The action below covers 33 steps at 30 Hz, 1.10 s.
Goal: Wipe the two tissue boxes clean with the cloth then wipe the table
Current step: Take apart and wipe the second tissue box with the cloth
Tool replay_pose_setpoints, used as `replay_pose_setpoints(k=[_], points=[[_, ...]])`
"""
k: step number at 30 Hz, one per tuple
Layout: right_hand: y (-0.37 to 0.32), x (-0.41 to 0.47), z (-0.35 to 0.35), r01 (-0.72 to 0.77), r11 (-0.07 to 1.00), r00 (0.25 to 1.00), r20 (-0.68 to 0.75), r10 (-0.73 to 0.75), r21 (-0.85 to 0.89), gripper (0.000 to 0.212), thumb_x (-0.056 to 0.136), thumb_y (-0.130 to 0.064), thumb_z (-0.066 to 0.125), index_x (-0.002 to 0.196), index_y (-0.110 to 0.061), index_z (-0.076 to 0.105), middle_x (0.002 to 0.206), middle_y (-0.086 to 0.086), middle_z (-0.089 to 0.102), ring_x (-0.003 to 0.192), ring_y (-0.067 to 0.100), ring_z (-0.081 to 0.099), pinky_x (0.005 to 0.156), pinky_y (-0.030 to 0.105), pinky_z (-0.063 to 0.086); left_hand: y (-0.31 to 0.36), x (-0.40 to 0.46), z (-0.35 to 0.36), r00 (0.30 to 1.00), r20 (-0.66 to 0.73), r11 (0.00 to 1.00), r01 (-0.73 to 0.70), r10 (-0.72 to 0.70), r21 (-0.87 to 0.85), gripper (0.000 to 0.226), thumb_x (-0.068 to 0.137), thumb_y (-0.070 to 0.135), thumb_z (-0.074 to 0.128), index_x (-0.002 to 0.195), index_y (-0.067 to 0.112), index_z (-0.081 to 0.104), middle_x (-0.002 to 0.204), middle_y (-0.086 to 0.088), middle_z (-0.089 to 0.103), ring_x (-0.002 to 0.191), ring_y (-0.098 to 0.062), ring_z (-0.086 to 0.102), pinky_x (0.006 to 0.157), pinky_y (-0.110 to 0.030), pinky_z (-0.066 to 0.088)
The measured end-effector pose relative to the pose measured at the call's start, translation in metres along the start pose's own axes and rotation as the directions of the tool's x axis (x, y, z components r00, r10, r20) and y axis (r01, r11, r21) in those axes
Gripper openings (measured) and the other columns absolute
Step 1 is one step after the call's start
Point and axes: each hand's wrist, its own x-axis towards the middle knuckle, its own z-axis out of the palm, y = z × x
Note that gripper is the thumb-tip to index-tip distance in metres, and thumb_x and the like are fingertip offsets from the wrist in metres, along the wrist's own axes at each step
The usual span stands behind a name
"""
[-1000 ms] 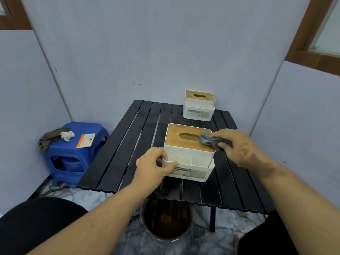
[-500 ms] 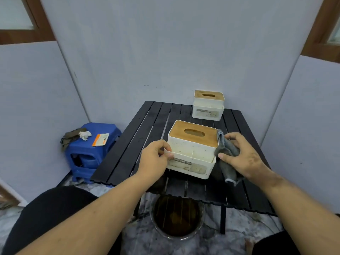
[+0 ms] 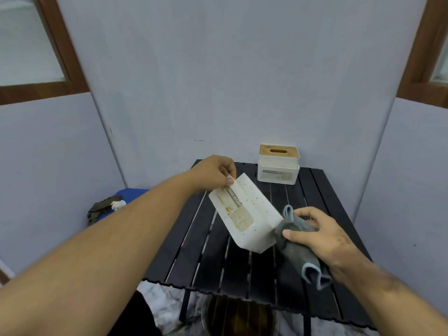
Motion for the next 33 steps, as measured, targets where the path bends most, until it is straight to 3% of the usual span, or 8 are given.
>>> replay_pose_setpoints(k=[8, 14, 17, 19, 23, 28, 30, 33], points=[[0.002, 0.014, -0.007, -0.043, 0.996, 0.999, -0.012, 0.042, -0.075, 0.029, 0.075, -0.010, 0.085, 0.094, -0.023, 0.069, 0.083, 0.002, 0.076, 0.068, 0.014, 0.074, 0.061, 0.028, 0.059, 0.019, 0.057, 0.024, 0.996, 0.085, 1.000, 0.003, -0.001, -0.021, 0.016, 0.095, 0.008, 0.058, 0.090, 0.021, 0.067, 0.097, -0.005, 0.072, 0.088, -0.018, 0.069, 0.075, -0.027, 0.056], [0.006, 0.016, -0.001, -0.059, 0.990, 0.988, 0.136, 0.076, -0.125, 0.028, 0.075, -0.010, 0.085, 0.095, -0.022, 0.070, 0.083, 0.000, 0.077, 0.074, 0.015, 0.074, 0.068, 0.029, 0.061, 0.036, 0.085, 0.035, 0.972, 0.235, 0.990, -0.062, 0.030, 0.129, 0.019, 0.095, 0.009, 0.061, 0.093, 0.026, 0.068, 0.091, 0.009, 0.063, 0.087, -0.013, 0.062, 0.070, -0.021, 0.049], [0.004, 0.017, -0.004, -0.046, 0.979, 0.976, 0.198, 0.087, -0.199, 0.029, 0.073, -0.011, 0.086, 0.092, -0.029, 0.073, 0.086, 0.001, 0.077, 0.079, 0.017, 0.075, 0.079, 0.037, 0.061, 0.033, 0.082, 0.034, 0.977, 0.203, 0.986, -0.094, 0.065, 0.138, 0.014, 0.096, 0.017, 0.063, 0.104, 0.027, 0.068, 0.097, 0.010, 0.064, 0.092, -0.012, 0.063, 0.071, -0.020, 0.047], [0.000, 0.019, -0.011, -0.017, 0.973, 0.980, 0.191, 0.062, -0.229, 0.032, 0.073, -0.013, 0.086, 0.093, -0.035, 0.073, 0.088, -0.003, 0.076, 0.080, 0.013, 0.074, 0.079, 0.034, 0.061, 0.021, 0.072, 0.027, 0.988, 0.105, 0.983, -0.126, 0.112, 0.137, 0.017, 0.097, 0.026, 0.064, 0.113, 0.031, 0.066, 0.107, 0.010, 0.065, 0.101, -0.010, 0.062, 0.082, -0.023, 0.049], [-0.009, 0.022, -0.029, 0.082, 0.946, 0.997, 0.035, -0.074, -0.314, 0.041, 0.075, -0.017, 0.085, 0.101, -0.039, 0.063, 0.086, -0.014, 0.072, 0.076, -0.002, 0.067, 0.061, 0.007, 0.047, -0.018, 0.024, 0.019, 0.983, -0.040, 0.982, -0.175, 0.178, 0.069, 0.026, 0.093, 0.034, 0.068, 0.117, 0.041, 0.061, 0.121, 0.022, 0.061, 0.116, -0.003, 0.056, 0.098, -0.030, 0.047], [-0.021, 0.035, -0.025, 0.344, 0.898, 0.937, 0.042, -0.347, -0.274, 0.044, 0.078, -0.013, 0.083, 0.106, -0.039, 0.063, 0.100, -0.023, 0.072, 0.093, -0.006, 0.067, 0.076, 0.011, 0.052, -0.052, -0.029, 0.041, 0.960, -0.012, 0.959, -0.280, 0.280, 0.036, 0.053, 0.078, 0.062, 0.065, 0.129, 0.048, 0.052, 0.147, 0.032, 0.040, 0.142, 0.005, 0.035, 0.118, -0.035, 0.030], [-0.019, 0.046, -0.016, 0.448, 0.831, 0.893, 0.126, -0.431, -0.330, 0.046, 0.077, -0.011, 0.084, 0.110, -0.038, 0.066, 0.105, -0.024, 0.070, 0.101, -0.005, 0.064, 0.085, 0.009, 0.049, -0.053, -0.029, 0.045, 0.958, 0.008, 0.951, -0.284, 0.285, 0.119, 0.061, 0.075, 0.067, 0.065, 0.131, 0.050, 0.048, 0.151, 0.034, 0.033, 0.144, 0.007, 0.027, 0.120, -0.043, 0.023], [-0.010, 0.065, -0.008, 0.555, 0.676, 0.832, 0.316, -0.457, -0.485, 0.043, 0.080, -0.011, 0.080, 0.113, -0.036, 0.071, 0.115, -0.026, 0.066, 0.105, 0.003, 0.057, 0.094, 0.020, 0.047, -0.054, -0.025, 0.045, 0.941, -0.051, 0.929, -0.319, 0.333, 0.186, 0.061, 0.071, 0.067, 0.069, 0.127, 0.048, 0.051, 0.148, 0.032, 0.040, 0.141, 0.008, 0.031, 0.118, -0.048, 0.023]])
